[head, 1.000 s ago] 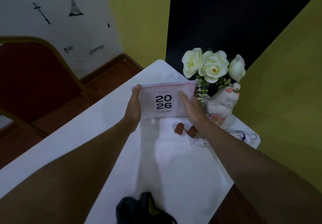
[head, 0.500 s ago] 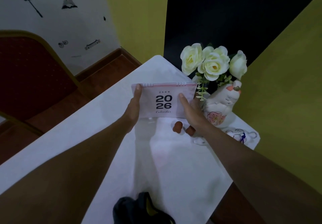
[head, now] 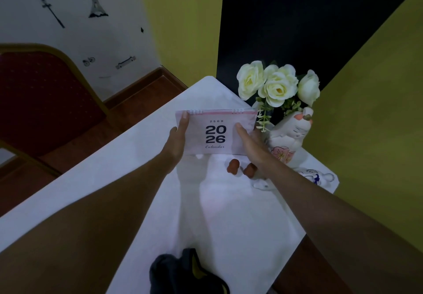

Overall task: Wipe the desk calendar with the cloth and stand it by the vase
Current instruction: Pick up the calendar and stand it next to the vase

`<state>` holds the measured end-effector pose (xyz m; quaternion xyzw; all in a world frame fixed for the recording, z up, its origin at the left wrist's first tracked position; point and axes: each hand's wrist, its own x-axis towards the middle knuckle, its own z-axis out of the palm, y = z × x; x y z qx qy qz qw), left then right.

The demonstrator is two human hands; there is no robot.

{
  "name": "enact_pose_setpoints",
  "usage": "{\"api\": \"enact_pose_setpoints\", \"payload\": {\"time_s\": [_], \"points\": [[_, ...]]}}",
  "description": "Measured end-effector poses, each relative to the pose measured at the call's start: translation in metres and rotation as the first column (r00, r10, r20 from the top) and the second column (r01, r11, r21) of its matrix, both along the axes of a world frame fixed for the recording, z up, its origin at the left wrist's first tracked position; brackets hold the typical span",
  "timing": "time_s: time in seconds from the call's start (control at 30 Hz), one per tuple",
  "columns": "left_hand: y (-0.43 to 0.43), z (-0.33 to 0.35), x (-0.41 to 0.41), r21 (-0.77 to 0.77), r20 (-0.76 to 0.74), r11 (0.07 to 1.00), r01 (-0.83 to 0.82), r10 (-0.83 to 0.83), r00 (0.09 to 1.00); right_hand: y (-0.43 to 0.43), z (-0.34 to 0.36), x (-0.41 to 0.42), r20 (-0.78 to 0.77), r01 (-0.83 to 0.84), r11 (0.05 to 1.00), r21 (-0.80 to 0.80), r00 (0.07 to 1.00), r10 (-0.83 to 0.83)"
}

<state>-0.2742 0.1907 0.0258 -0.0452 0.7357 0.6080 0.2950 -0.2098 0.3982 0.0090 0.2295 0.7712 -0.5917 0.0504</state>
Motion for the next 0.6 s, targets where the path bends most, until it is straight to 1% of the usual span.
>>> {"api": "enact_pose_setpoints", "payload": {"time_s": [0.13, 0.23, 0.33, 0.43, 0.53, 0.6], "points": [[-0.009, 0.003, 0.003, -0.093, 0.035, 0.996, -0.002, 0.005, 0.999, -0.001, 0.010, 0.004, 0.031, -0.006, 0.996, 0.085, 1.000, 0.004], [-0.017, 0.003, 0.010, -0.249, -0.013, 0.968, 0.017, -0.021, 1.000, -0.002, 0.017, 0.007, 0.094, -0.019, 0.983, 0.185, 0.996, 0.001], [-0.030, 0.006, 0.022, -0.443, -0.114, 0.893, 0.084, -0.149, 0.982, -0.005, 0.026, 0.013, 0.123, -0.045, 0.963, 0.267, 0.992, 0.012], [-0.047, 0.012, 0.037, -0.632, -0.187, 0.763, 0.133, -0.317, 0.930, -0.018, 0.045, 0.029, 0.089, -0.015, 0.954, 0.300, 0.996, -0.013], [-0.066, 0.027, 0.060, -0.717, -0.250, 0.682, 0.143, -0.444, 0.860, -0.038, 0.063, 0.052, 0.008, 0.040, 0.935, 0.351, 0.999, -0.046], [-0.080, 0.040, 0.080, -0.748, -0.296, 0.649, 0.140, -0.515, 0.804, -0.054, 0.072, 0.071, -0.016, 0.033, 0.897, 0.441, 0.999, -0.028]]}}
